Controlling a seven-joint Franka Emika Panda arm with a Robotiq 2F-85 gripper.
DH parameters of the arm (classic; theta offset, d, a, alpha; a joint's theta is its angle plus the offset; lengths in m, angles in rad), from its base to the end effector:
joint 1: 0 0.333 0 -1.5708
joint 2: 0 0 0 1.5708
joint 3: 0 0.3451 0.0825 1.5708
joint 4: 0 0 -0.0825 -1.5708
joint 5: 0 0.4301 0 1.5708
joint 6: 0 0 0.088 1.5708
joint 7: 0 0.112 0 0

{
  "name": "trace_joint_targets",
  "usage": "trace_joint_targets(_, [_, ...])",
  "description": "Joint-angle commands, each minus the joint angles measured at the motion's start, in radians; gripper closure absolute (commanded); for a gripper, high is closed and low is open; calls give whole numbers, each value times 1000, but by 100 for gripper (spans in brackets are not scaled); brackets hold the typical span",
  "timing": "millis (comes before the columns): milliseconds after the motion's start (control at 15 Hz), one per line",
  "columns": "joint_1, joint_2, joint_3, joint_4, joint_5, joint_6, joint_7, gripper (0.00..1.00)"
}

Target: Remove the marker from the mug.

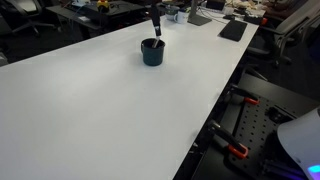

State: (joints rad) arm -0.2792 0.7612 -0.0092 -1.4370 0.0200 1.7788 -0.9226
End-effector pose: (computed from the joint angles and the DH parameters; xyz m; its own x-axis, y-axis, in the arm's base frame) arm 0.6999 -0.2047 0.2021 0.7616 0.6027 -0.2380 0.5200 -0.7876 -0.3306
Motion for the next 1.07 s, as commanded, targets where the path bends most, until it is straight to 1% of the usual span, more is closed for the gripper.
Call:
trace_joint_targets(0, [1, 11, 8, 30, -7, -23, -23, 52])
trace_joint_targets(67, [1, 12, 9, 32, -7, -24, -24, 55])
trace_joint_targets(200, [2, 13, 10, 33, -7, -24, -27, 69])
trace_joint_targets(400, [4, 14, 9, 34, -7, -27, -32, 93])
trace_joint_targets(467, [4, 14, 9, 34, -6, -27, -31, 97])
trace_joint_targets(533, [4, 13, 9, 36, -5, -29, -32, 98])
trace_joint_targets(600, [3, 14, 10, 39, -4, -30, -32, 96])
trace_joint_targets(667, [3, 15, 11, 44, -3, -34, -32, 100])
trace_joint_targets(933, [5, 15, 10, 39, -7, -28, -33, 100])
trace_joint_targets(1000, [5, 15, 9, 40, -8, -31, -28, 74])
